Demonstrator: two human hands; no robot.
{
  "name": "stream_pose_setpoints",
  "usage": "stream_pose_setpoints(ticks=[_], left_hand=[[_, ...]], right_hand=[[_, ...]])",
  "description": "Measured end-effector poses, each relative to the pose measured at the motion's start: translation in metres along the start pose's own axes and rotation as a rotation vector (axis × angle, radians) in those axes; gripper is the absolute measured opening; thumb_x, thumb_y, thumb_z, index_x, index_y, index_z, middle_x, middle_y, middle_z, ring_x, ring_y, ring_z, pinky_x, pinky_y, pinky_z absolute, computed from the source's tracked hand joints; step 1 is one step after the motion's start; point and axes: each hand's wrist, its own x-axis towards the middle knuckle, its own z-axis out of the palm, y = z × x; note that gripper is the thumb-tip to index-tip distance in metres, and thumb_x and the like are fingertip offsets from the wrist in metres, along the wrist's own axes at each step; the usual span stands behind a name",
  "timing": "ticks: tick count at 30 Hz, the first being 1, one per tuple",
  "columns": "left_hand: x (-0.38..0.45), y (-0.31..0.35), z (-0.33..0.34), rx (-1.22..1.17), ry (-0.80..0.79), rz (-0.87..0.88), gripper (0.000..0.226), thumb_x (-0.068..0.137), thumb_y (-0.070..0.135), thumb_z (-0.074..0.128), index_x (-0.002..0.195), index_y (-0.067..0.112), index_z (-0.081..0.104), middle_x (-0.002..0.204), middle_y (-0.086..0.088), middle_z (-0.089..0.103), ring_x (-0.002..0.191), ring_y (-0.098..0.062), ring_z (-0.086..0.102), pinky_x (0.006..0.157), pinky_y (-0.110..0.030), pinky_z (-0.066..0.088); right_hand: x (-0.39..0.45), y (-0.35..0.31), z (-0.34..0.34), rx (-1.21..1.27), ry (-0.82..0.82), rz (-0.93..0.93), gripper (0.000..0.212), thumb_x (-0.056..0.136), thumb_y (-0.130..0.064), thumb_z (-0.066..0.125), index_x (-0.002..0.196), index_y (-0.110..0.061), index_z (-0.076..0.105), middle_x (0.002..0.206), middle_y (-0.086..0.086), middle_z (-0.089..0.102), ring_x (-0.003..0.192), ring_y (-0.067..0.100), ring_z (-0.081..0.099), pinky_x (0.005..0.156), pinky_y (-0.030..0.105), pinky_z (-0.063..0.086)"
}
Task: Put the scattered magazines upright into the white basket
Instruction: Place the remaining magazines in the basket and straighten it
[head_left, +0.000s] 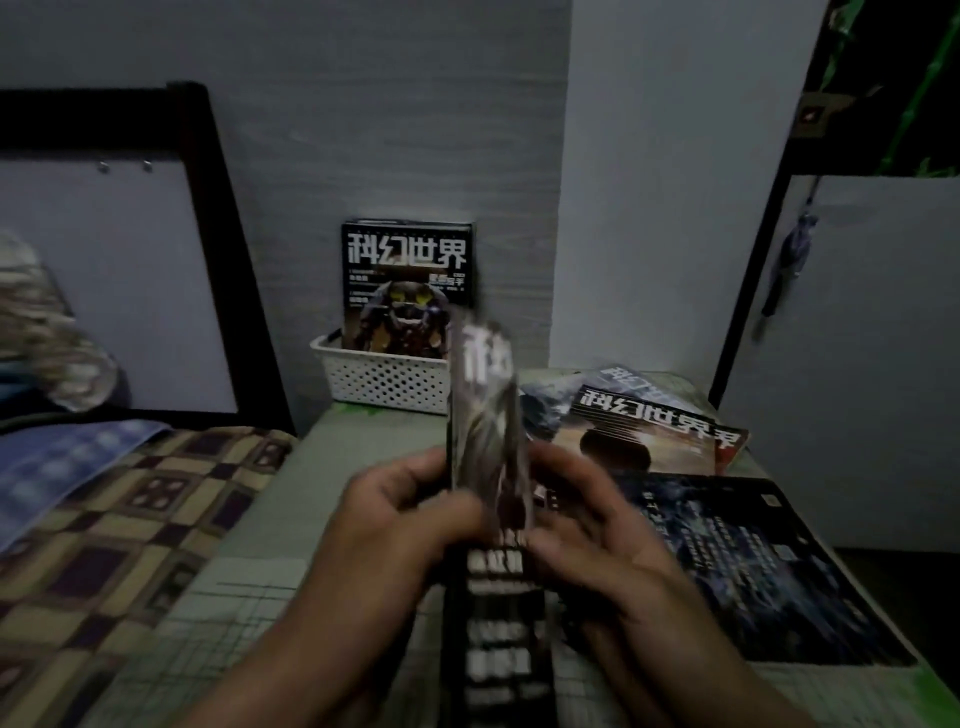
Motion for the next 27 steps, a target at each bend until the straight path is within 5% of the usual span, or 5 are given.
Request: stream_pose_setpoints(ticks=[4,8,13,18,27], left_hand=[[0.013,0.012,-0.057,-0.322,-0.031,0.032,0.036,0.078,0.010,0.062,0.112,0.003,0.070,0.101,-0.021,0.074,0.083,-0.031,0.073,0.072,-0.036,0.060],[0.025,-0.010,-0.096,-0.196,0.144,0.111,0.034,0.082,0.016,0.060,0.114,0.013,0.072,0.102,-0.015,0.076,0.085,-0.026,0.074,0.070,-0.032,0.060],[0.029,-0.054,-0.136,0.214,0.491,0.122,0.029,0.083,0.011,0.066,0.108,0.023,0.073,0.102,0.008,0.077,0.101,-0.013,0.070,0.084,-0.029,0.058],[0.014,-0.083,-0.159,0.524,0.433,0.079,0.035,0.081,0.000,0.072,0.097,0.030,0.072,0.089,0.021,0.076,0.094,-0.001,0.070,0.069,-0.005,0.051],[0.126,-0.046,-0.169,0.621,0.547,0.385,0.032,0.083,0.017,0.072,0.105,0.040,0.067,0.086,0.026,0.069,0.079,0.006,0.069,0.066,-0.008,0.053]], right_hand=[[0.029,-0.015,0.003,-0.133,0.158,0.010,0.084,0.057,-0.019,0.092,0.130,-0.036,0.052,0.114,-0.004,0.073,0.090,0.012,0.074,0.057,0.018,0.055],[0.054,-0.020,-0.002,-0.286,0.265,0.007,0.056,0.079,-0.007,0.076,0.128,-0.025,0.056,0.092,0.004,0.073,0.052,0.021,0.057,0.040,0.025,0.044],[0.069,0.000,0.000,-0.345,0.267,-0.080,0.037,0.082,0.003,0.070,0.106,-0.024,0.067,0.091,0.002,0.077,0.065,0.021,0.070,0.049,0.025,0.054],[0.073,0.026,-0.012,-0.541,0.199,-0.094,0.029,0.090,-0.008,0.065,0.095,-0.035,0.073,0.082,-0.001,0.077,0.059,0.016,0.065,0.051,0.033,0.053],[0.195,-0.021,-0.001,-0.719,0.349,-0.418,0.010,0.089,-0.030,0.066,0.099,-0.030,0.068,0.076,-0.014,0.072,0.065,0.017,0.069,0.065,0.047,0.060]])
